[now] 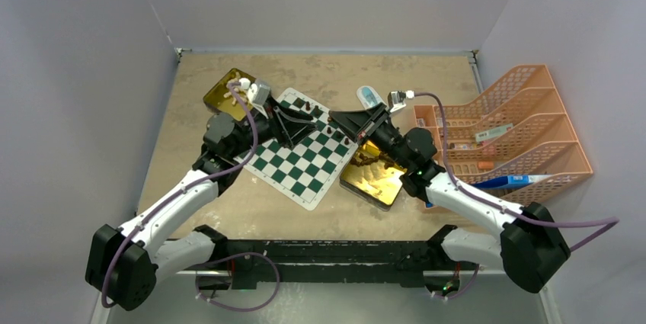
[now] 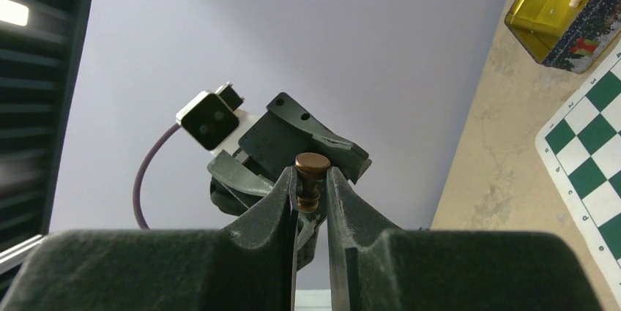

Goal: Set up the chess pieces on the board
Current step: Place the chess piece on the chessboard.

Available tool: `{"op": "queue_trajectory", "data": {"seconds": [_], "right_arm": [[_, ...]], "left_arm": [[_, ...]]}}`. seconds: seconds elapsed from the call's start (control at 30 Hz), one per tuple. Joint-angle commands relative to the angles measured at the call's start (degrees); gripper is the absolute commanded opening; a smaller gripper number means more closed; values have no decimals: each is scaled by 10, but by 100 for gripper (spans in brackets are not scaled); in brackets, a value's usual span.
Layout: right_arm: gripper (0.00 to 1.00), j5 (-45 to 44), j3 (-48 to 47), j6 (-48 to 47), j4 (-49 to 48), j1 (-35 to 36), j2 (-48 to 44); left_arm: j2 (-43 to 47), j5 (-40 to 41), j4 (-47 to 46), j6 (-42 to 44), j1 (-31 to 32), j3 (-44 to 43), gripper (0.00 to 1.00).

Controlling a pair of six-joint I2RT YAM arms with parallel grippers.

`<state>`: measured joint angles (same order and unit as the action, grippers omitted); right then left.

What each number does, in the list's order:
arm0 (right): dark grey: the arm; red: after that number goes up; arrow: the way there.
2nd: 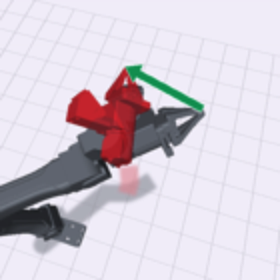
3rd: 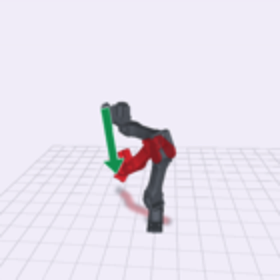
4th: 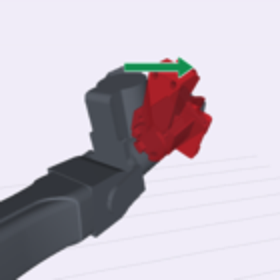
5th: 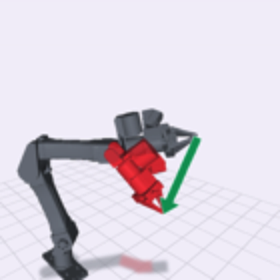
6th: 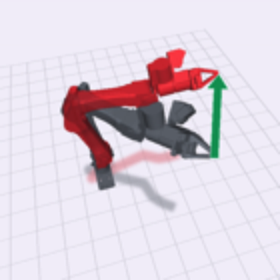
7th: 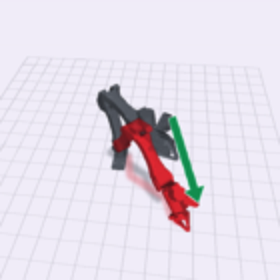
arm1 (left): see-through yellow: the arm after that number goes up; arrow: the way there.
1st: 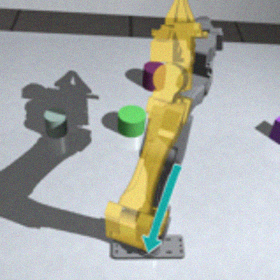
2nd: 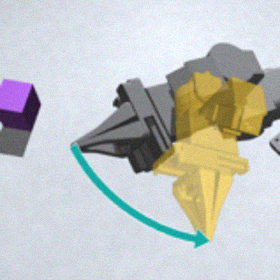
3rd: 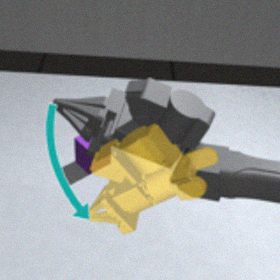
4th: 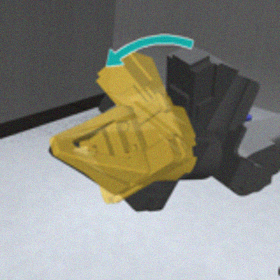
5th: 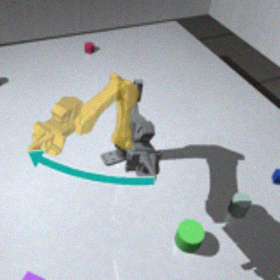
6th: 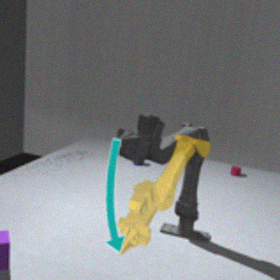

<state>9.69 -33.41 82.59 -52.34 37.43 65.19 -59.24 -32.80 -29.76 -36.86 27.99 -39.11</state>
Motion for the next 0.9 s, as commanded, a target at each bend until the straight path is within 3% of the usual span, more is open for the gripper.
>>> {"op": "queue_trajectory", "data": {"seconds": [0.0,0.3,0.73,0.87], "right_arm": [[11,-24,-18,23,-39,5,3],[11,-32,-20,42,-61,7,24],[11,-23,-12,47,-73,7,29],[11,-26,-10,46,-73,7,27]], "left_arm": [[-14,-21,-74,93,9,-30,45],[-10,-9,-66,288,42,-30,40],[-53,44,-99,396,117,-40,37],[-61,58,-103,408,124,-42,31]]}}
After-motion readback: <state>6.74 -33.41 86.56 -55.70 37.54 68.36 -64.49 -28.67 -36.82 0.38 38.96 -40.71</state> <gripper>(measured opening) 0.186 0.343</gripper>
